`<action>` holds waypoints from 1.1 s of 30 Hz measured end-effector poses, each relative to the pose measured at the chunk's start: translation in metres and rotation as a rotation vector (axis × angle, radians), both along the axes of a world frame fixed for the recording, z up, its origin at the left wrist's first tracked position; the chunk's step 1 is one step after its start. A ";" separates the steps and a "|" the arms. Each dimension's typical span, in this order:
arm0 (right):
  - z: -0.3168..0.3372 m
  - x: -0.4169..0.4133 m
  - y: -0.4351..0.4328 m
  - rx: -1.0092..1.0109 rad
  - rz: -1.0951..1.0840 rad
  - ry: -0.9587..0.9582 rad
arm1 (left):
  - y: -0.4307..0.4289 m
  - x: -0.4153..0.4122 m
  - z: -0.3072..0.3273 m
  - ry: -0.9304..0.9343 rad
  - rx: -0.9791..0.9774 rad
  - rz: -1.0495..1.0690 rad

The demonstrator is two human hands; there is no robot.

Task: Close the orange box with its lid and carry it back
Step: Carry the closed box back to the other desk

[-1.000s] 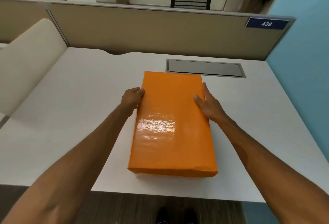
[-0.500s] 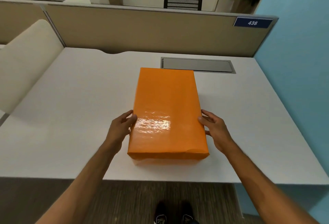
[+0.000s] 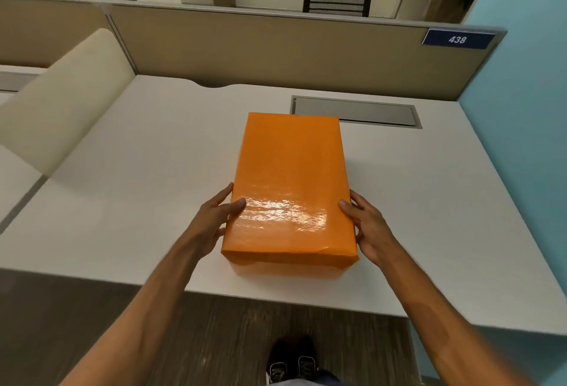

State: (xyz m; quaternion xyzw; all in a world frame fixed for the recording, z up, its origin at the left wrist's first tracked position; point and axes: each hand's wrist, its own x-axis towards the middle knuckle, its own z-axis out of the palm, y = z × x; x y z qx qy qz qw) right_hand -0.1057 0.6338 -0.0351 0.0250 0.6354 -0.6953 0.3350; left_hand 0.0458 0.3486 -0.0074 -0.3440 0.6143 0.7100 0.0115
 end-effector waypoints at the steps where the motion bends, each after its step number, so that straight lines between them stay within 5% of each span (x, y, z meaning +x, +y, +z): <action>1: 0.001 -0.002 -0.002 -0.002 0.019 0.004 | 0.000 0.001 0.001 0.002 -0.002 0.012; 20: 0.027 -0.028 -0.088 -0.054 0.304 0.034 | -0.042 0.042 0.025 0.050 -0.135 0.305; 33: 0.034 0.007 -0.221 -0.058 0.294 0.049 | -0.174 0.074 0.033 0.074 -0.166 0.334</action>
